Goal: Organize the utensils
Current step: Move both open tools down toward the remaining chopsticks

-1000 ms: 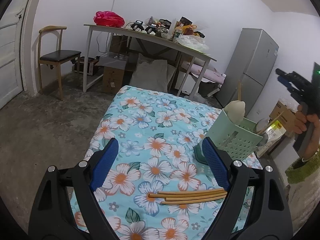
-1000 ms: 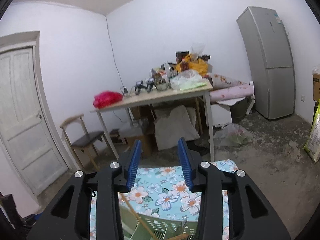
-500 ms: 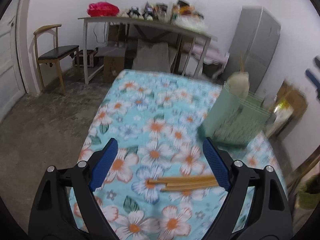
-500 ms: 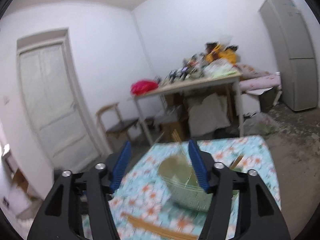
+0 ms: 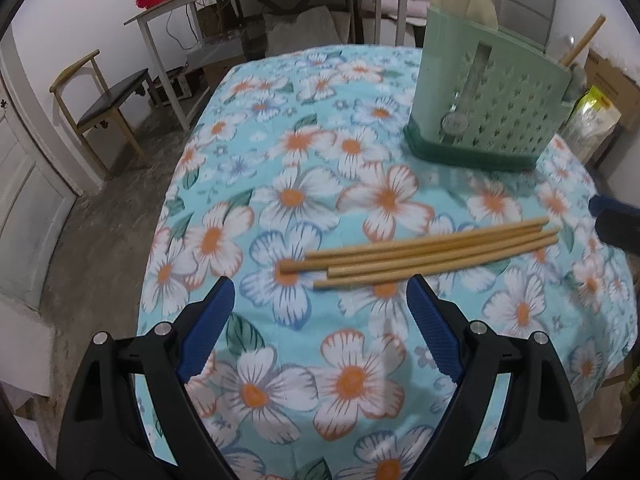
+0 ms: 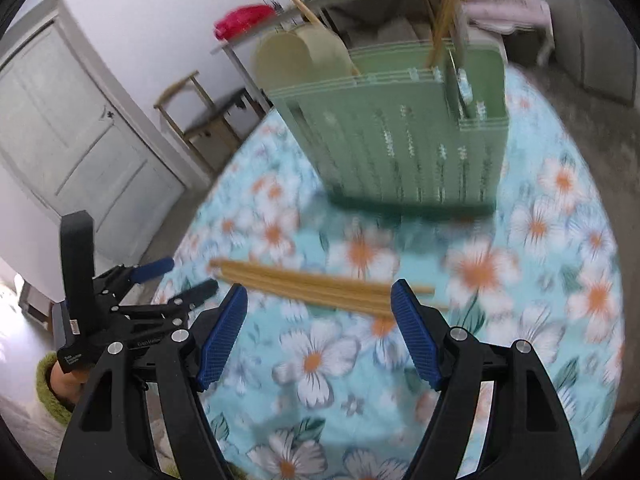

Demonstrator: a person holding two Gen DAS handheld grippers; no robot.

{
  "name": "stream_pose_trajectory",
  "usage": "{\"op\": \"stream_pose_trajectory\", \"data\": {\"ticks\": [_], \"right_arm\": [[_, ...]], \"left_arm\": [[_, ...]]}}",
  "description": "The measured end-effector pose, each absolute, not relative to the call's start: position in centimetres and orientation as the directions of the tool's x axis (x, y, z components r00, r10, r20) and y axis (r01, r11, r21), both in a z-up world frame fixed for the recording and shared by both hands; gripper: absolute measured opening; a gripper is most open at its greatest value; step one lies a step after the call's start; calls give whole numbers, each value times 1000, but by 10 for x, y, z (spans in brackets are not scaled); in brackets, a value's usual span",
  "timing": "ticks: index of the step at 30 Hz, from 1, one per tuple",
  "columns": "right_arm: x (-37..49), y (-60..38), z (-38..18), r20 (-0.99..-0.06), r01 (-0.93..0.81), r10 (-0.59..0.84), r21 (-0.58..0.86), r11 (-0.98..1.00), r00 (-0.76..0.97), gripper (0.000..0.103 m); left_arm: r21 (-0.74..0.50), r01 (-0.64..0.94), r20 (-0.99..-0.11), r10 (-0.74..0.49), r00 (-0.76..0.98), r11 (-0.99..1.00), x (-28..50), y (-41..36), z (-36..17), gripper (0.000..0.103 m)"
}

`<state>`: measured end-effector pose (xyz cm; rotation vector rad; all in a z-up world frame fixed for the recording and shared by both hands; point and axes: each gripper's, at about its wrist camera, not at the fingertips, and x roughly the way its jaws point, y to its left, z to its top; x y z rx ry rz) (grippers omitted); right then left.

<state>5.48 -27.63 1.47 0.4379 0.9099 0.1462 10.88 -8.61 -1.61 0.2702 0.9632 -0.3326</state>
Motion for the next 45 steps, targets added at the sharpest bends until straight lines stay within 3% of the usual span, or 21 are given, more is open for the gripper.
{"op": "stream_pose_trajectory", "data": {"ticks": [29, 42, 45], "right_arm": [[63, -262, -19, -778, 90, 340, 449, 889, 528, 72], [57, -268, -37, -790, 161, 331, 469, 868, 517, 72], [52, -273, -38, -785, 180, 325, 477, 860, 527, 72]], "left_arm": [[216, 357, -833, -20, 553, 909, 109, -82, -30, 84], [167, 348, -769, -99, 631, 922, 123, -80, -14, 84], [136, 392, -762, -157, 628, 910, 122, -89, -14, 67]]}}
